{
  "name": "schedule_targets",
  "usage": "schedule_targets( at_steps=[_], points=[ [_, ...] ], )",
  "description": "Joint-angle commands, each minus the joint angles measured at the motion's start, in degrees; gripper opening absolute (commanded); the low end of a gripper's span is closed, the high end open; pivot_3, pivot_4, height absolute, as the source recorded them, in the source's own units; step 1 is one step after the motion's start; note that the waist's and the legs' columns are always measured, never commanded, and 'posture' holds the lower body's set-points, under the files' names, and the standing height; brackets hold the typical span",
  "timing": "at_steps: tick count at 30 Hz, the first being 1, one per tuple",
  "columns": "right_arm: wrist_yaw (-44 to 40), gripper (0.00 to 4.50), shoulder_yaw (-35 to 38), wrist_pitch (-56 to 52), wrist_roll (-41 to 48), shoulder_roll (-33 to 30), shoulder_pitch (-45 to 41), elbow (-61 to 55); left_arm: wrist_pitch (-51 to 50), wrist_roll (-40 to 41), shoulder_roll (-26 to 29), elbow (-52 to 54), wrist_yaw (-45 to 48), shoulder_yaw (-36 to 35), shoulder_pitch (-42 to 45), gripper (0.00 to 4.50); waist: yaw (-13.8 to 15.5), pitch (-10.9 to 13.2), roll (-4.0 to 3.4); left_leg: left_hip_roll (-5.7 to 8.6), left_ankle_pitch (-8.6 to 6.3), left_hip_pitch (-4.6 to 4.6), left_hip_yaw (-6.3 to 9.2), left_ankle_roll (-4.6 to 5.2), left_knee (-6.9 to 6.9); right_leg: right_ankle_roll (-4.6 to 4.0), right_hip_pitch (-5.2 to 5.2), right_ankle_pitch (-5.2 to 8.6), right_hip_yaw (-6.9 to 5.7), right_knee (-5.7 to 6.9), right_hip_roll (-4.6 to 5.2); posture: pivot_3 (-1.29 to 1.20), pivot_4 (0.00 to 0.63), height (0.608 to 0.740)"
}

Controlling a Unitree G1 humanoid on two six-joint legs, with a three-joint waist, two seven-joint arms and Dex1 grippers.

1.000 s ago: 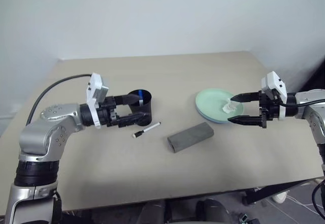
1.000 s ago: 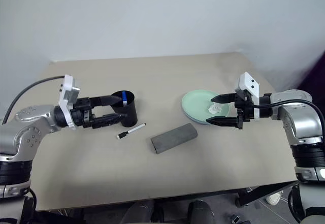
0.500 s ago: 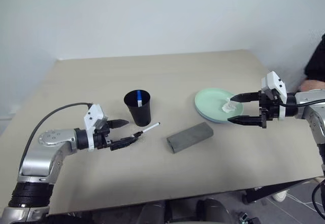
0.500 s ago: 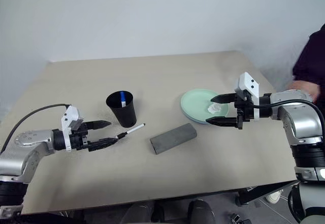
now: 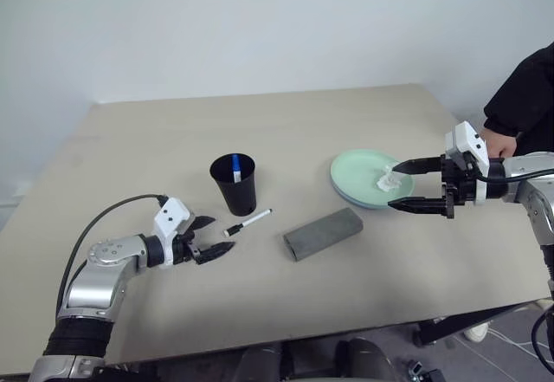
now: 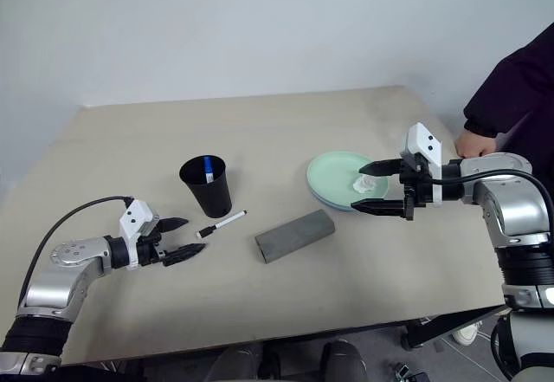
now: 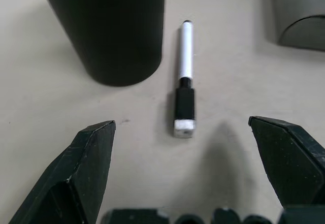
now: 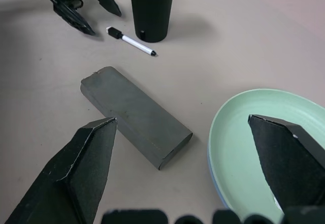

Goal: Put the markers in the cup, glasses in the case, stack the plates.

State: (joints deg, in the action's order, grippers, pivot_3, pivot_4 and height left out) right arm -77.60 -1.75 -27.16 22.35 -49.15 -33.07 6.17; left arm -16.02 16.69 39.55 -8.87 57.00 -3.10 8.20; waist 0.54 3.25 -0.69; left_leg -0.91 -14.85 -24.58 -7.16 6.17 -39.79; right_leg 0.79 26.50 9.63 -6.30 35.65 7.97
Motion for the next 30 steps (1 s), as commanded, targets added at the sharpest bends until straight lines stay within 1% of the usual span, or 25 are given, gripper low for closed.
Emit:
schedule_targets(
  at_steps=[1,4,6,8,12,14,25,30],
  points=[
    [0.08,4.5,0.85,0.27,0.42,-0.19,-1.34,-0.9,1.97,-0.6,-0.8,-0.45,-0.94,-0.17,1.86,4.3,0.0,0.0,0.0,-0.01,0.0,0.0,0.0,0.0,0.0,0.0,0.0,-0.01,-0.01,0.0,0.0,0.0,0.0,0.727],
    [0.18,4.5,0.79,0.38,0.36,-0.05,-1.33,-0.83,2.86,-1.2,-1.86,-1.85,-1.47,0.16,2.0,3.59,-0.01,0.0,0.01,-0.01,0.0,0.0,0.0,0.0,0.0,-0.01,-0.01,-0.02,-0.05,0.0,0.01,0.0,0.0,0.727],
    [0.21,4.5,0.85,0.34,0.38,-0.02,-1.26,-0.95,3.04,-1.33,-2.16,-2.23,-1.56,0.27,1.9,2.8,-0.01,0.0,0.01,-0.03,0.0,0.0,-0.01,0.0,0.0,-0.01,-0.01,-0.03,-0.07,0.0,0.01,0.0,0.0,0.727],
    [0.23,4.5,0.86,0.32,0.36,0.0,-1.29,-0.96,3.07,-1.49,-2.32,-2.51,-1.45,0.37,1.77,2.16,-0.01,0.0,0.01,-0.04,0.0,0.0,-0.02,0.0,0.0,-0.02,-0.01,-0.03,-0.11,0.0,0.01,0.0,0.0,0.727],
    [0.22,4.5,0.86,0.3,0.34,-0.02,-1.35,-0.95,2.86,-2.0,-2.19,-2.87,-0.74,1.05,1.22,0.66,0.0,0.0,0.01,-0.05,0.0,0.0,-0.01,0.0,-0.01,-0.03,-0.02,-0.04,-0.17,0.0,0.03,0.0,0.0,0.727],
    [0.2,4.5,0.85,0.33,0.32,-0.03,-1.39,-0.91,2.78,-2.23,-2.05,-2.8,-0.42,1.31,1.01,0.07,0.0,-0.01,0.0,-0.05,0.0,0.01,-0.01,0.0,-0.01,-0.03,-0.03,-0.04,-0.18,-0.01,0.04,0.0,0.0,0.727],
    [0.2,4.5,0.71,0.6,0.12,0.15,-1.72,-0.46,2.25,-2.11,-1.25,-2.03,1.15,1.16,1.09,0.03,-0.01,-0.01,0.0,-0.05,0.0,0.03,-0.01,0.01,-0.02,-0.02,-0.04,-0.04,-0.25,-0.01,0.08,0.0,0.0,0.727],
    [0.29,4.5,0.71,0.69,0.01,0.23,-1.79,-0.43,0.62,-0.32,0.6,1.06,4.28,0.51,0.05,0.03,-0.01,-0.01,0.0,-0.06,0.0,0.02,-0.02,0.01,-0.02,-0.02,-0.04,-0.04,-0.29,-0.01,0.09,0.0,0.0,0.727]
  ],
)
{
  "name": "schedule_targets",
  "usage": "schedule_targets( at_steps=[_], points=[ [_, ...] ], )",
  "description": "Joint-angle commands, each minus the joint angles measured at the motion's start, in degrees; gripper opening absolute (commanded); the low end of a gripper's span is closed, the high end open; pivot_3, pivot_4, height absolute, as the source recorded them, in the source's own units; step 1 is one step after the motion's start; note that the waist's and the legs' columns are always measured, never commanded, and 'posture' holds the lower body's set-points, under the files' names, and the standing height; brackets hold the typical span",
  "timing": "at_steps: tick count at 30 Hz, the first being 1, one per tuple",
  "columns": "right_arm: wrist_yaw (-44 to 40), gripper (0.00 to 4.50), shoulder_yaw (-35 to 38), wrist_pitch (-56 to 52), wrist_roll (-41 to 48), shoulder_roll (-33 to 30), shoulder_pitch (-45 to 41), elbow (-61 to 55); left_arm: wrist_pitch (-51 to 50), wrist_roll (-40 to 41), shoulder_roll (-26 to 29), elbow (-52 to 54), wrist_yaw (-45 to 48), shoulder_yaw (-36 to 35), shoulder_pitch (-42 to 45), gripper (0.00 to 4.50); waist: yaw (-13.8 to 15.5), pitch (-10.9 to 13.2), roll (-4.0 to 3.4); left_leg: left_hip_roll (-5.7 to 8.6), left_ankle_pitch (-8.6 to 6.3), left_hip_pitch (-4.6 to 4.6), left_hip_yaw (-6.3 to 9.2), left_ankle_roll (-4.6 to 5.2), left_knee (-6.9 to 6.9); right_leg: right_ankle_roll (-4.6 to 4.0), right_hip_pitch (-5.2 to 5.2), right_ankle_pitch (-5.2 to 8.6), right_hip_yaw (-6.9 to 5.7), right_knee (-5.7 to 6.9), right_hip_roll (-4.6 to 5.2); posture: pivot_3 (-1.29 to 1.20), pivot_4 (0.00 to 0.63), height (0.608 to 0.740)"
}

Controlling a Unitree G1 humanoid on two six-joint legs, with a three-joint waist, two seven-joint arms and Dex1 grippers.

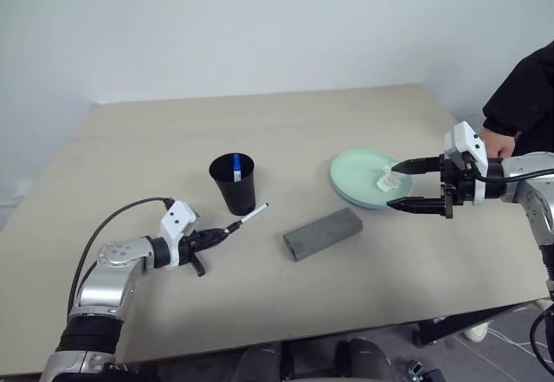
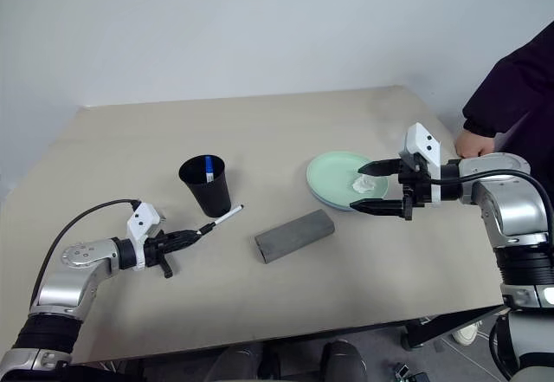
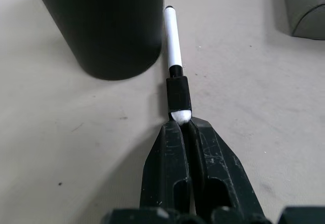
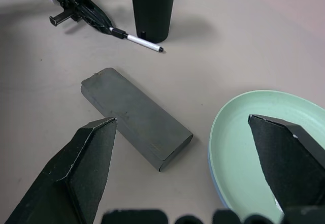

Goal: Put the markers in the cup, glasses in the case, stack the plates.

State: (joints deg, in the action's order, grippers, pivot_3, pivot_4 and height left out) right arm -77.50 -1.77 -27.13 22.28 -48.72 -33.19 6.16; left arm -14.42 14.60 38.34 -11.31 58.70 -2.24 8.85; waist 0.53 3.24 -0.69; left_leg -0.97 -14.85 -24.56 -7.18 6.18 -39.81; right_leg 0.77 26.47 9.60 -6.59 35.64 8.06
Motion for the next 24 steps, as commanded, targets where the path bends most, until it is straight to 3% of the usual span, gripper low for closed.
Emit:
schedule_targets(
  at_steps=[1,8,16,20,24],
  points=[
    [0.19,4.5,0.73,0.68,0.07,-0.2,-1.64,-0.45,-1.55,2.21,2.77,4.59,3.73,-0.58,-1.09,0.03,0.0,0.0,0.0,0.0,0.0,0.0,0.0,0.0,0.0,0.0,0.0,0.0,-0.01,0.0,0.0,0.0,0.0,0.727],
    [-0.01,4.5,0.79,0.7,0.0,-0.05,-1.54,-0.5,-1.75,3.94,10.08,7.84,9.9,-3.39,-5.54,0.03,-0.01,0.02,-0.02,-0.16,0.0,-0.02,-0.06,-0.01,0.0,-0.02,0.06,0.01,-0.18,-0.02,0.01,0.0,0.0,0.727],
    [-0.28,4.5,0.73,1.11,-0.11,0.21,-1.51,-0.18,2.82,2.71,18.37,1.37,14.94,-7.31,-10.29,0.03,-0.01,0.03,-0.05,-0.52,-0.04,-0.03,-0.2,-0.12,0.0,-0.17,0.16,-0.07,-0.5,-0.11,-0.01,0.0,0.0,0.727],
    [-0.39,4.5,0.42,1.46,-0.32,0.54,-1.99,0.42,2.0,3.25,19.8,-0.01,16.12,-7.13,-10.18,0.03,0.01,0.03,-0.05,-0.62,-0.09,-0.04,-0.35,-0.19,0.01,-0.22,0.29,-0.1,-0.52,-0.11,-0.02,0.0,0.0,0.727],
    [-0.49,4.5,0.16,1.92,-0.46,0.81,-2.43,1.07,0.64,4.24,20.47,0.94,17.54,-7.11,-9.54,1.0,-0.01,0.03,-0.05,-0.66,-0.09,-0.09,-0.43,-0.19,0.01,-0.3,0.36,-0.16,-0.52,-0.11,-0.01,0.0,0.0,0.727]
  ],
)
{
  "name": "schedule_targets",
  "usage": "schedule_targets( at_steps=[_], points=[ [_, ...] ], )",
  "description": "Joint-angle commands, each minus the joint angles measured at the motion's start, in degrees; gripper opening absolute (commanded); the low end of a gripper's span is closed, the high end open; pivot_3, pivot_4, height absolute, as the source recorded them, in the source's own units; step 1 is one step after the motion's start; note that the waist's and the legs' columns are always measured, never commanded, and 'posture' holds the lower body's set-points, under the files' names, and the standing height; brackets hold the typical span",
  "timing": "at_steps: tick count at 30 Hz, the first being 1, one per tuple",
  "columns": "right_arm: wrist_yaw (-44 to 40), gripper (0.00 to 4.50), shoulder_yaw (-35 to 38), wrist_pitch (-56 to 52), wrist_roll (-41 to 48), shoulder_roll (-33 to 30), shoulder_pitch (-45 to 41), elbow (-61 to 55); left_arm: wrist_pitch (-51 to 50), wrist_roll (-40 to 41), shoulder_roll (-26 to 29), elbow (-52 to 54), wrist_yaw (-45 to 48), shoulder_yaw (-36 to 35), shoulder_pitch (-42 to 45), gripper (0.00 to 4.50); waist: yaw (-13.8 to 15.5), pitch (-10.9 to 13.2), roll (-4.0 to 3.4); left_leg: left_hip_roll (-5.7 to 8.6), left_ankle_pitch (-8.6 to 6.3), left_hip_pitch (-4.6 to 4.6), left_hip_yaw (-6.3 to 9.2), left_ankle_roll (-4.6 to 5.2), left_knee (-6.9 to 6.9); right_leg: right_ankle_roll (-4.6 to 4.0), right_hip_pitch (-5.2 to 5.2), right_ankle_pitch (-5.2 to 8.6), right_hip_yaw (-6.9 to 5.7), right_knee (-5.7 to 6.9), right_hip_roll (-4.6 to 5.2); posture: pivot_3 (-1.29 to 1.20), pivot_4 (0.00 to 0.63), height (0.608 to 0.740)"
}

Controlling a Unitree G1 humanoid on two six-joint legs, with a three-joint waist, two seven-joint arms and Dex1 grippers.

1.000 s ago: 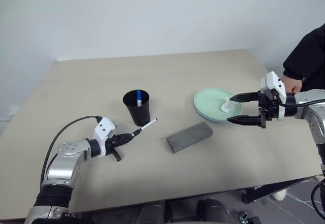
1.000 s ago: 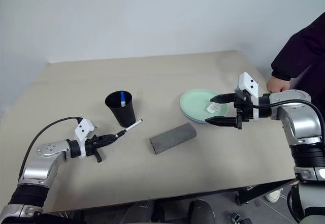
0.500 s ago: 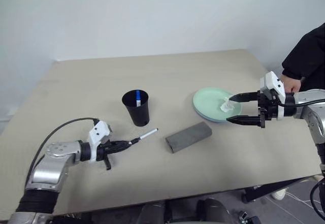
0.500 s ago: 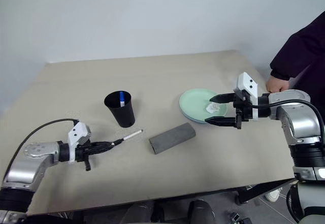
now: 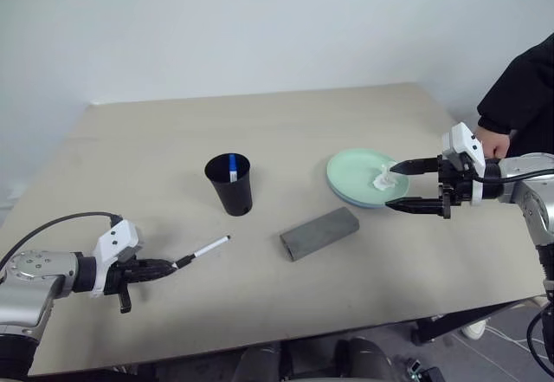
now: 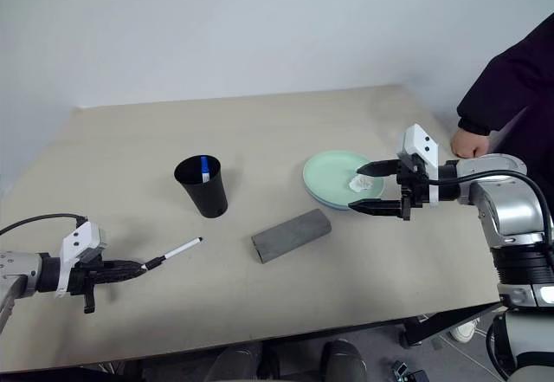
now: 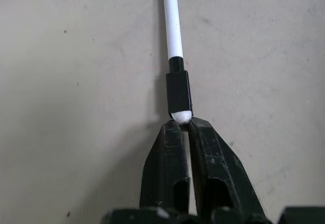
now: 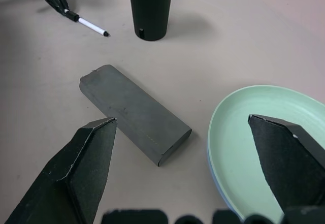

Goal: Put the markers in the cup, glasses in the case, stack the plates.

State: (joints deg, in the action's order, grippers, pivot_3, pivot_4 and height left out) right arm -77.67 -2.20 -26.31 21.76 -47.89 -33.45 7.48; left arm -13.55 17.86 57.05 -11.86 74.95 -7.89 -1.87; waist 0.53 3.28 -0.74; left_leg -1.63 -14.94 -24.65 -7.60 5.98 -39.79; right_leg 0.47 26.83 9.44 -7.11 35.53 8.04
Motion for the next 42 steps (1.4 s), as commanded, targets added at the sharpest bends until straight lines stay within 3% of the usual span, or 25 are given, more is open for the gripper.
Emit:
schedule_targets(
  at_steps=[1,4,15,36,39,42],
  points=[
    [-0.34,4.5,0.53,1.21,0.05,0.02,-2.25,-0.09,0.14,0.86,1.74,1.62,1.19,-1.58,1.75,1.31,0.0,0.0,0.0,-0.03,0.0,-0.01,-0.05,0.0,0.0,-0.01,0.04,-0.01,0.0,0.0,0.0,0.0,0.0,0.727],
    [-0.34,4.5,0.39,1.45,0.0,0.14,-2.33,0.09,0.62,0.61,1.93,2.83,1.43,-1.21,3.95,2.3,0.02,0.0,0.01,-0.06,0.0,-0.02,-0.1,-0.02,0.02,-0.04,0.11,-0.03,0.0,0.01,0.0,0.0,0.0,0.727],
    [0.08,4.5,0.15,1.27,0.29,0.35,-2.43,-0.4,-2.62,-1.55,-1.98,6.88,-1.27,5.17,13.81,2.3,-0.03,-0.01,0.03,-0.16,0.1,0.0,-0.39,-0.32,0.03,-0.11,0.14,-0.09,0.04,0.06,-0.06,0.0,0.0,0.727],
    [0.97,4.5,0.29,0.54,0.61,0.64,-2.1,-1.37,-6.04,-9.19,-5.83,5.09,-8.72,12.34,15.72,2.3,-0.01,-0.01,0.1,-0.46,0.01,0.03,-0.81,-0.16,-0.08,-0.29,0.33,-0.21,0.04,0.13,-0.11,0.0,0.0,0.727],
    [1.0,4.5,0.3,0.42,0.62,0.66,-2.06,-1.48,-6.81,-9.61,-6.05,4.94,-9.25,12.8,15.71,1.71,-0.01,-0.01,0.09,-0.46,0.01,0.03,-0.83,-0.16,-0.09,-0.3,0.33,-0.21,0.04,0.14,-0.11,0.0,0.0,0.727],
    [1.03,4.5,0.3,0.37,0.66,0.69,-1.92,-1.61,-7.54,-9.96,-5.82,5.19,-9.03,13.52,15.92,0.71,-0.01,-0.01,0.09,-0.48,0.02,0.05,-0.83,-0.17,-0.12,-0.3,0.32,-0.22,0.04,0.14,-0.11,0.0,0.0,0.727]
  ],
)
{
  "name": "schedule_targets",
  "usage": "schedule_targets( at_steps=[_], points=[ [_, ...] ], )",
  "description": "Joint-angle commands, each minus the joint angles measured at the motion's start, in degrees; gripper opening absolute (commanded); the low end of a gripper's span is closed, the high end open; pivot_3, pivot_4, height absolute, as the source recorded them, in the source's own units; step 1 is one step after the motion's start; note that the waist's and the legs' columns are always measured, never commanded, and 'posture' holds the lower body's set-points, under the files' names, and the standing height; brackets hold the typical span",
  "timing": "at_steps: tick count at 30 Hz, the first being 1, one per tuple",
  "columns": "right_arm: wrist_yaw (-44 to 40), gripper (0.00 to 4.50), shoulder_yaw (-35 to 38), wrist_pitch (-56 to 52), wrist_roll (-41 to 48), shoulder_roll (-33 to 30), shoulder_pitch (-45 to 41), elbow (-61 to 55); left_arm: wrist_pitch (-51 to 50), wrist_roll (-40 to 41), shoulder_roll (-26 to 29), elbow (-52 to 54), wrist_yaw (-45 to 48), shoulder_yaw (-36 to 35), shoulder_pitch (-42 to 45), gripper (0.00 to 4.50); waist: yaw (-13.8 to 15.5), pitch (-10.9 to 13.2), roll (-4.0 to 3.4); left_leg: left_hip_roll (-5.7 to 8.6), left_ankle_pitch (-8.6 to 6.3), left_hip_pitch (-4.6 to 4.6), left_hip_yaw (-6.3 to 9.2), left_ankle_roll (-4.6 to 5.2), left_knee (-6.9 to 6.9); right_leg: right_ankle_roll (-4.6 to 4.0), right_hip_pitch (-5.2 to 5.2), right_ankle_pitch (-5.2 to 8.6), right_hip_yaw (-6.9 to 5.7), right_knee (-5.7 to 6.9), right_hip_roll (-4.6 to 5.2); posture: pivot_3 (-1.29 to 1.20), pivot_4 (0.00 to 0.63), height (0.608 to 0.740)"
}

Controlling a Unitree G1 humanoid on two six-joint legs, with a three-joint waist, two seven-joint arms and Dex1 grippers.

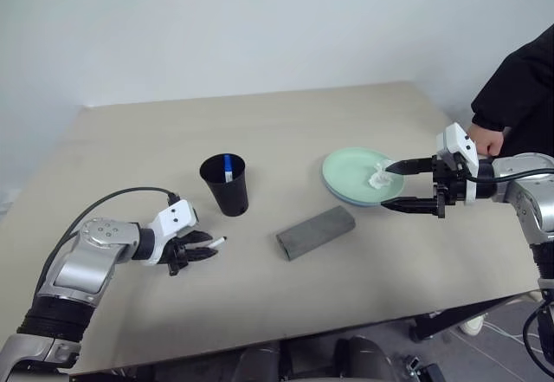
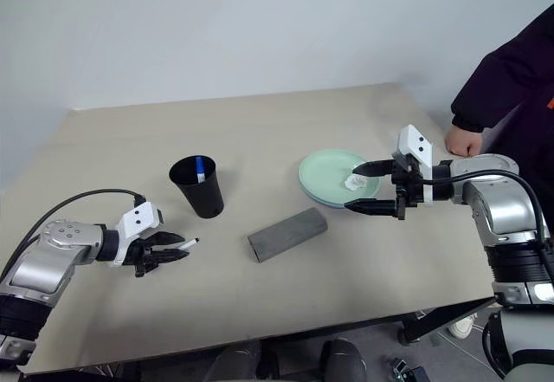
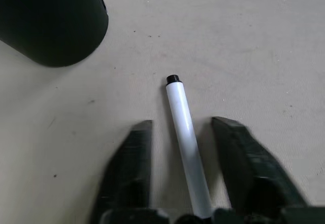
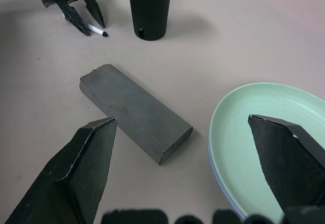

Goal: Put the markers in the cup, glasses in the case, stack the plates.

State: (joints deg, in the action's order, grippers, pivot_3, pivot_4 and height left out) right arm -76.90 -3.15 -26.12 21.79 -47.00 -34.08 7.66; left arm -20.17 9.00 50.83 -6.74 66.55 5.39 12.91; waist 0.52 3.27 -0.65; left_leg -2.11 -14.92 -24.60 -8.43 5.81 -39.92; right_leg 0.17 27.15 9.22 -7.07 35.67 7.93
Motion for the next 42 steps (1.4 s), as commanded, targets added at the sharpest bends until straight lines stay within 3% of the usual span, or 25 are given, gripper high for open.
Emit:
schedule_targets(
  at_steps=[1,2,11,17,23,30,34,42],
  points=[
    [0.27,4.5,1.23,0.21,0.62,-0.17,-1.25,-1.79,-1.51,-1.16,0.6,0.15,-0.33,0.56,1.27,0.32,0.0,0.0,0.0,-0.01,0.0,0.01,-0.01,-0.01,-0.01,0.0,0.0,0.0,0.0,0.0,0.0,0.0,0.0,0.727],
    [0.29,4.5,1.22,0.22,0.62,-0.13,-1.23,-1.77,-2.18,-1.48,1.01,0.27,0.09,1.05,1.5,0.03,0.0,0.0,0.0,-0.03,0.01,0.02,-0.03,-0.01,-0.02,-0.01,-0.01,-0.01,-0.01,0.0,0.0,0.0,0.0,0.727],
    [0.81,4.5,1.22,0.23,0.73,0.41,-0.86,-2.05,-5.19,-1.91,2.73,0.63,2.89,2.79,5.41,0.03,-0.01,0.0,0.0,-0.2,0.02,0.03,-0.23,-0.04,-0.03,-0.11,0.02,-0.07,-0.03,0.02,-0.06,0.0,0.0,0.727],
    [0.88,4.5,1.15,0.46,0.53,0.54,-1.17,-1.62,-12.29,9.94,0.06,5.48,7.36,-3.38,12.39,0.03,0.05,0.04,0.15,-0.23,0.1,-0.04,-0.21,-0.16,-0.13,-0.14,0.05,-0.09,-0.07,0.02,-0.08,0.0,0.0,0.727],
    [0.95,4.5,0.99,0.67,0.46,1.03,-1.71,-1.29,-18.68,20.71,-7.41,3.64,2.13,-11.51,24.74,0.03,-0.25,0.07,0.25,-0.23,0.15,0.0,-0.25,-0.22,-0.31,0.04,-0.17,-0.23,-0.05,-0.01,-0.1,0.0,0.0,0.727],
    [0.92,4.5,1.17,0.5,0.67,1.13,-2.63,-1.06,-7.93,17.84,-15.82,-7.99,-8.47,-15.07,33.85,0.03,-0.44,0.08,0.28,-0.27,0.23,0.19,-0.17,-0.29,-0.47,0.09,-0.5,-0.38,-0.06,-0.01,-0.25,0.0,0.0,0.727],
    [0.97,4.5,1.83,0.67,0.91,0.7,-2.28,-1.43,1.47,14.37,-18.02,-15.75,-10.72,-14.62,32.64,0.03,-0.45,0.11,0.33,-0.3,0.15,0.31,-0.17,-0.17,-0.48,0.02,-0.61,-0.36,-0.06,-0.01,-0.26,0.0,0.0,0.727],
    [1.17,4.5,2.37,-0.11,1.26,0.13,-2.0,-2.1,7.75,14.16,-21.81,-20.78,-12.11,-15.11,29.04,0.03,-0.33,0.12,0.37,-0.31,0.17,0.08,-0.16,-0.21,-0.58,-0.01,-0.43,-0.41,-0.07,-0.03,-0.23,0.0,0.0,0.727]
  ],
)
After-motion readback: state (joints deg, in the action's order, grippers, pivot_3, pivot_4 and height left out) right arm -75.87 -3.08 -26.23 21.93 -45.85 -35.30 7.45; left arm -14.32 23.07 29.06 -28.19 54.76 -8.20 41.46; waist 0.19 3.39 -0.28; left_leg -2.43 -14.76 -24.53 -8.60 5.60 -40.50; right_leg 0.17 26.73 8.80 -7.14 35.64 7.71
